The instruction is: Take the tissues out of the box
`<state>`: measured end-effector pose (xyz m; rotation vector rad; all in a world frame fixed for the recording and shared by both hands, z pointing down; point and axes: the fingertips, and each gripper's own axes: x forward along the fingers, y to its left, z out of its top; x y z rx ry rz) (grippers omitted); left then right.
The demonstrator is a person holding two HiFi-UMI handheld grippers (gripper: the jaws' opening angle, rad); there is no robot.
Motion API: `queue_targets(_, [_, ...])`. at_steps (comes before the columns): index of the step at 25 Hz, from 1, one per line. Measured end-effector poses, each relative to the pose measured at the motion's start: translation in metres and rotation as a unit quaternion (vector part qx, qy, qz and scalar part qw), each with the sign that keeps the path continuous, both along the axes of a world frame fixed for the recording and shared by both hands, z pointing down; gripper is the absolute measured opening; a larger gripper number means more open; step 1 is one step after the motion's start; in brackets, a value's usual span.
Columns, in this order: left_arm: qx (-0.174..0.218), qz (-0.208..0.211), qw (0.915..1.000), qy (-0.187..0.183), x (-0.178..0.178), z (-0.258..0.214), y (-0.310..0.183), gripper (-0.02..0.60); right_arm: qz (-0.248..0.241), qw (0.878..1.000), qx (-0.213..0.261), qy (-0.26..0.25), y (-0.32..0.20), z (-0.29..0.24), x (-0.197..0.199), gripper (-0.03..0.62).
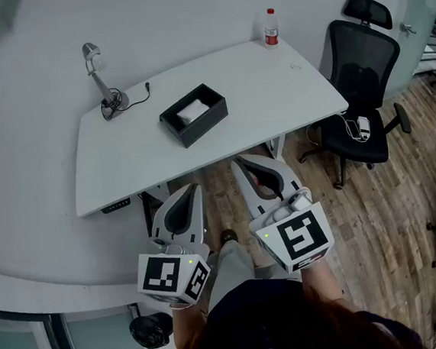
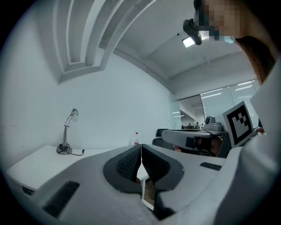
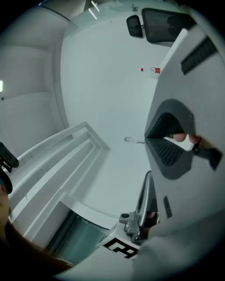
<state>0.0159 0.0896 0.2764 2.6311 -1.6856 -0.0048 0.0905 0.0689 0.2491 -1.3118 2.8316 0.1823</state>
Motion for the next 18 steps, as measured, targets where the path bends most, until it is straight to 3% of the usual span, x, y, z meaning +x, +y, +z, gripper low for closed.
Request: queue_targets(18, [-0.003,-0.007,0.9999,0.014,-0.038,0.001,-0.067,0.021,-0.017,0.999,-0.022,0.033,-0.069,0.011,-0.042,0.018])
